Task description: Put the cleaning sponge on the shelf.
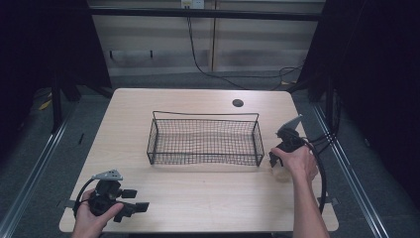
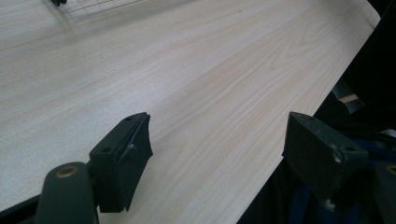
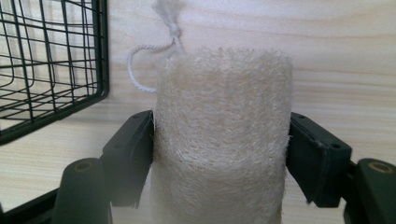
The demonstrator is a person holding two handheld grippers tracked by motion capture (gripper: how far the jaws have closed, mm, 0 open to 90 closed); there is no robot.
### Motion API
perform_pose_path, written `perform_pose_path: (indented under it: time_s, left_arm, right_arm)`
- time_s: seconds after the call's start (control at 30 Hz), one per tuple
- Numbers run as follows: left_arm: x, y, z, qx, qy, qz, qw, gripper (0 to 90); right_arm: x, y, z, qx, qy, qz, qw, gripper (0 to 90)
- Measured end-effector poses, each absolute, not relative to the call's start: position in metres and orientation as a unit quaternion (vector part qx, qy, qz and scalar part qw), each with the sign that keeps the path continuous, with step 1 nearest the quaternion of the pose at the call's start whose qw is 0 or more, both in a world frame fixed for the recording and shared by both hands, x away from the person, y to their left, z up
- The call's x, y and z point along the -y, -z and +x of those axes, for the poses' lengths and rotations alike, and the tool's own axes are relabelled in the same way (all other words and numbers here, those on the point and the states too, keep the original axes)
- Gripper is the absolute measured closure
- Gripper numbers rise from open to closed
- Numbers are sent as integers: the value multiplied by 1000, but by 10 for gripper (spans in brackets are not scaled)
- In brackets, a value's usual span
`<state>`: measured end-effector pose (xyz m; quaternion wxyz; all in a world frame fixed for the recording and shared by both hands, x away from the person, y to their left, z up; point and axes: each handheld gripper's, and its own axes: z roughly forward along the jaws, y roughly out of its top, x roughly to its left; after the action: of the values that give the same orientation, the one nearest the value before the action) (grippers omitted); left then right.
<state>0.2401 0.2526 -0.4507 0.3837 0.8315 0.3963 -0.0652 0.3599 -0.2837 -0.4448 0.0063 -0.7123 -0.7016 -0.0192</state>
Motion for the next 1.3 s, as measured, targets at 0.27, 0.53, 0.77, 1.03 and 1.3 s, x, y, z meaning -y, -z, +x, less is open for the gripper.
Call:
perform_pose_path:
  time_s: [0.27,0.53,0.77,1.03,1.3]
  left_arm:
    - [-251,451,240,-397,68,831,384,229]
    - [-251,452,240,-395,66,834,380,229]
    - [-251,452,240,-394,68,833,384,229]
    - [-251,452,240,-394,68,833,384,229]
    - [-251,451,239,-394,66,832,384,230]
  right_arm:
    - [296,433,352,703,51,-709,17,293]
    - [304,426,344,714,82,-695,22,294]
    - [312,424,337,711,100,-695,33,294]
    - [315,417,335,711,118,-692,36,294]
    - [316,408,333,719,138,-680,38,294]
